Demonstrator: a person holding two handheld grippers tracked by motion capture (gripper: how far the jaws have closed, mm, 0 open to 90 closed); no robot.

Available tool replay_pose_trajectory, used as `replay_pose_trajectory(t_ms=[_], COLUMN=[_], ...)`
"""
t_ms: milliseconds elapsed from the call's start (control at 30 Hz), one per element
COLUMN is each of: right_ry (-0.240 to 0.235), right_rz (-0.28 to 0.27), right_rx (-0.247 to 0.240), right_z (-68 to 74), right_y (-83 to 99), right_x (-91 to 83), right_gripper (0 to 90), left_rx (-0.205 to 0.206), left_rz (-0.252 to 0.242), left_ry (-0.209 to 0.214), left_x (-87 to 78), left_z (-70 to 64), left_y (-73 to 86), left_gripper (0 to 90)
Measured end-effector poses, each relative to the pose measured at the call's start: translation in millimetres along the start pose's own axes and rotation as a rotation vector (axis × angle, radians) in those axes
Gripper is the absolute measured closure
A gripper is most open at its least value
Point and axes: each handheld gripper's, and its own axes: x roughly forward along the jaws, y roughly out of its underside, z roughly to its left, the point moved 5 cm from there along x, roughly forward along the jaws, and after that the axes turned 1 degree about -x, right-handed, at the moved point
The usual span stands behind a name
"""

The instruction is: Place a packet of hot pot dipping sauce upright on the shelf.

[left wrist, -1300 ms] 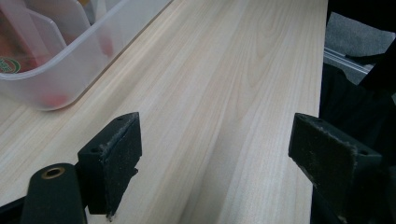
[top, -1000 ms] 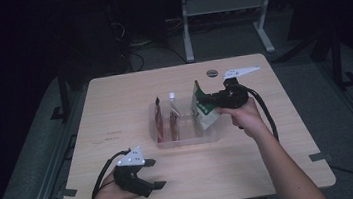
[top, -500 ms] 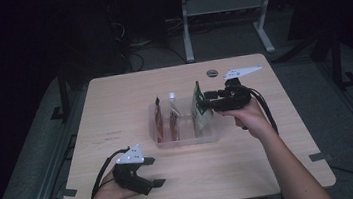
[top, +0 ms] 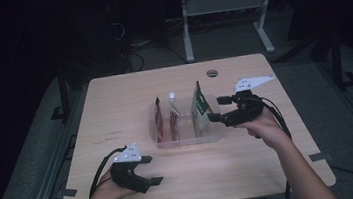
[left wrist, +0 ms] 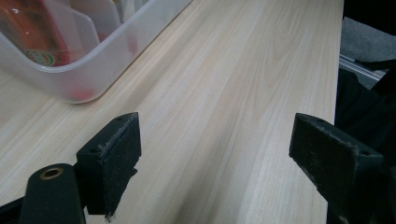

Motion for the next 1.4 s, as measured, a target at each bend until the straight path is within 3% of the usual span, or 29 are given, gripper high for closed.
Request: replay_pose_trajectory(t_ms=[467,667,900,1067,1200,1400], right_ry=[0.066,0.130,0.173,0.200,0.204,0.205], right_rz=[0.019,0.084,0.116,0.154,0.174,0.205], right_rx=[-0.045,-0.079,-0.054,-0.050,-0.039,-0.069], right_z=[9.5,10.6,8.2,5.8,3.6,1.3], right_y=[43.8,69.3,96.7,114.7,127.1,133.4], right_x=[-33.2,-41.2,-49.6,-53.6,-56.0,-51.3], right_gripper=[16.4,15.4,14.9,14.2,14.2,13.6], left_rx=[-0.005,-0.018,-0.045,-0.046,-0.040,-0.021], left_rz=[0.003,-0.014,-0.023,-0.013,0.034,0.058], left_ry=[-0.017,-0.025,-0.051,-0.067,-0.097,-0.111], left_x=[-8.8,-16.5,-27.1,-30.2,-29.1,-29.7], left_z=[4.2,3.2,6.4,9.3,12.9,16.5], left_y=[6.3,20.1,34.6,41.3,49.7,52.2], left_gripper=[16.4,16.4,16.4,16.4,16.4,16.4])
